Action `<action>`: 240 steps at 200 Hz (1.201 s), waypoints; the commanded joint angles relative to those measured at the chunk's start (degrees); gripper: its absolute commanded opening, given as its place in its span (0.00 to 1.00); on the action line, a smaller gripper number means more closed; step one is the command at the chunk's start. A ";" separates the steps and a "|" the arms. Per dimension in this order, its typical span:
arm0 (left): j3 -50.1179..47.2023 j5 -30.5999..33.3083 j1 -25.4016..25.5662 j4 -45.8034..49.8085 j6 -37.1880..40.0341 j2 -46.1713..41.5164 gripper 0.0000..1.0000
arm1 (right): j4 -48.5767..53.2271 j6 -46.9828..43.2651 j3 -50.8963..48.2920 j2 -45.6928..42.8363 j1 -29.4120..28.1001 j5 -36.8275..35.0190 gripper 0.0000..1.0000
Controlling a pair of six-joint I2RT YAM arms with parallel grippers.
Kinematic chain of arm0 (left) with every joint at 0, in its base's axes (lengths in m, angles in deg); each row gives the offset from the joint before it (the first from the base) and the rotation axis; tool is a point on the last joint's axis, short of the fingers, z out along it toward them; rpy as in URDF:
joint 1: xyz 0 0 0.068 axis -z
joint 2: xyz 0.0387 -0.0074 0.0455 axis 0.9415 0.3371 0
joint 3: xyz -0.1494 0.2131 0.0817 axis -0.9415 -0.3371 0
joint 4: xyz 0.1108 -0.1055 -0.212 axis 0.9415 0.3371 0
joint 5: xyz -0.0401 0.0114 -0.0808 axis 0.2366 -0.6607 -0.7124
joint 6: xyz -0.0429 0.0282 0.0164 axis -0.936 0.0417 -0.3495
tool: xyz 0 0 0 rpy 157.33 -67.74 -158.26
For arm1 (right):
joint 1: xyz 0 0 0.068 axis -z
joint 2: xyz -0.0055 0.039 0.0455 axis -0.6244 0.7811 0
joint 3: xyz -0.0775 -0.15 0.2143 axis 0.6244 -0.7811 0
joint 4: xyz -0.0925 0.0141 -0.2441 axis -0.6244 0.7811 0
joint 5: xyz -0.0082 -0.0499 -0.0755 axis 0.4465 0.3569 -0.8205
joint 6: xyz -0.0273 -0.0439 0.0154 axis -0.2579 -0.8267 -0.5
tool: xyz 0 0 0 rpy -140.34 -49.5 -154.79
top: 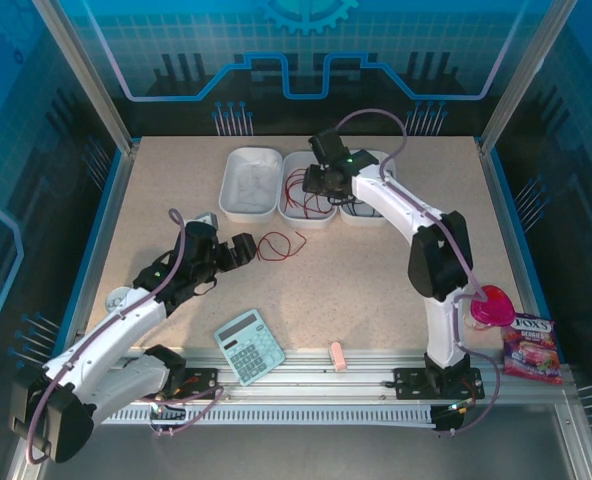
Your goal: Untangle the cables
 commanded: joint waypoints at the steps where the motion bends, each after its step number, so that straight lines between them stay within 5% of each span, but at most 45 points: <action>1: 0.67 -0.21 -0.48 -0.17 1.11 0.44 0.99 | 1.39 -1.55 -1.75 -2.14 -0.02 -5.11 0.52; 77: 0.24 -1.39 -0.47 -0.99 0.65 1.12 0.99 | 1.73 -4.67 11.32 8.91 1.84 -13.55 0.44; 141: -0.16 -1.88 -0.45 -1.73 0.30 1.36 0.99 | 4.56 -7.72 25.40 21.56 2.79 -13.61 0.35; 240: 0.06 -1.96 -0.44 -2.73 0.31 2.59 0.99 | 4.22 -7.11 19.65 21.53 1.77 -8.07 0.08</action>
